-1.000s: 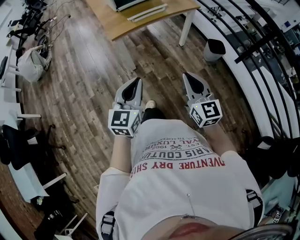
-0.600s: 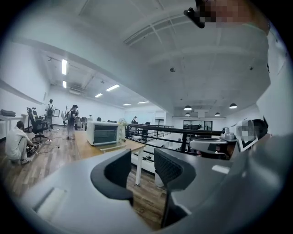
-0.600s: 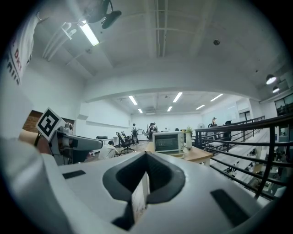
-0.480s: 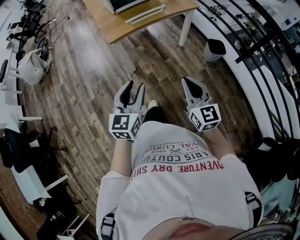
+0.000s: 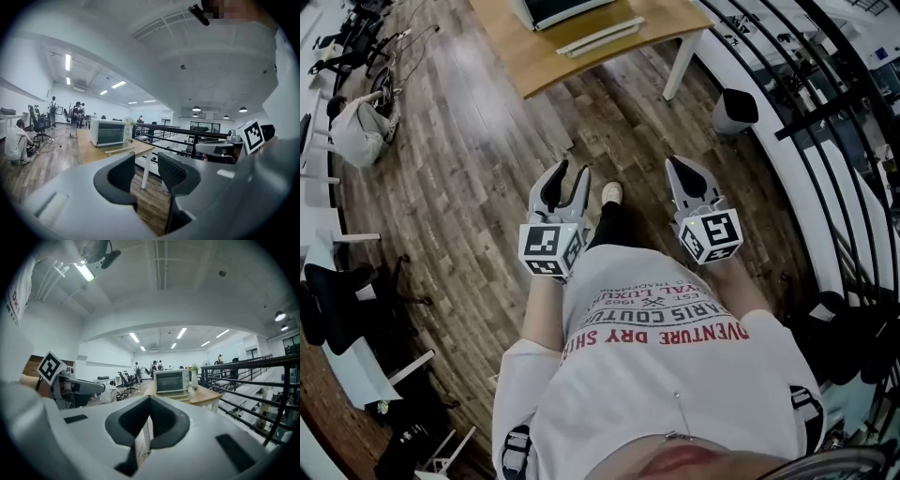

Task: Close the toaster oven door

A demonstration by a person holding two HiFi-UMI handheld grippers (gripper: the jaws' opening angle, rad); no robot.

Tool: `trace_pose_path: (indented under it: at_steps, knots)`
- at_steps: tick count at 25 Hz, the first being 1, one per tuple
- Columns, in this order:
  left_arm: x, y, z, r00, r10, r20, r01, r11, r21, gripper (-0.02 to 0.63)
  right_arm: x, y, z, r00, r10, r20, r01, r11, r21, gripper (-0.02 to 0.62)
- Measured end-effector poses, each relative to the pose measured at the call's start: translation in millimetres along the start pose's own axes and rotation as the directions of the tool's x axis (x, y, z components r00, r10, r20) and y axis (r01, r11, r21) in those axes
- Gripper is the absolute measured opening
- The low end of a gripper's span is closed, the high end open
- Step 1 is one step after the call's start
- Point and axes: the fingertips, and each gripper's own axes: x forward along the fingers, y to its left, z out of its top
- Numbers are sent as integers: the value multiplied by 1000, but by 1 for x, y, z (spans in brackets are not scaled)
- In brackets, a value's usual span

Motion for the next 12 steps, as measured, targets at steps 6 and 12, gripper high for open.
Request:
trace_pose_path:
  at_steps: [6, 12]
  knots:
    - [58, 45, 23, 1000, -19, 7, 19, 1000, -16, 143, 68, -27, 15, 999, 5, -35, -6, 1000, -26, -14]
    - [130, 104, 56, 999, -47, 24, 47, 999, -15, 142, 149, -63, 39, 999, -6, -53, 2, 997, -73, -14]
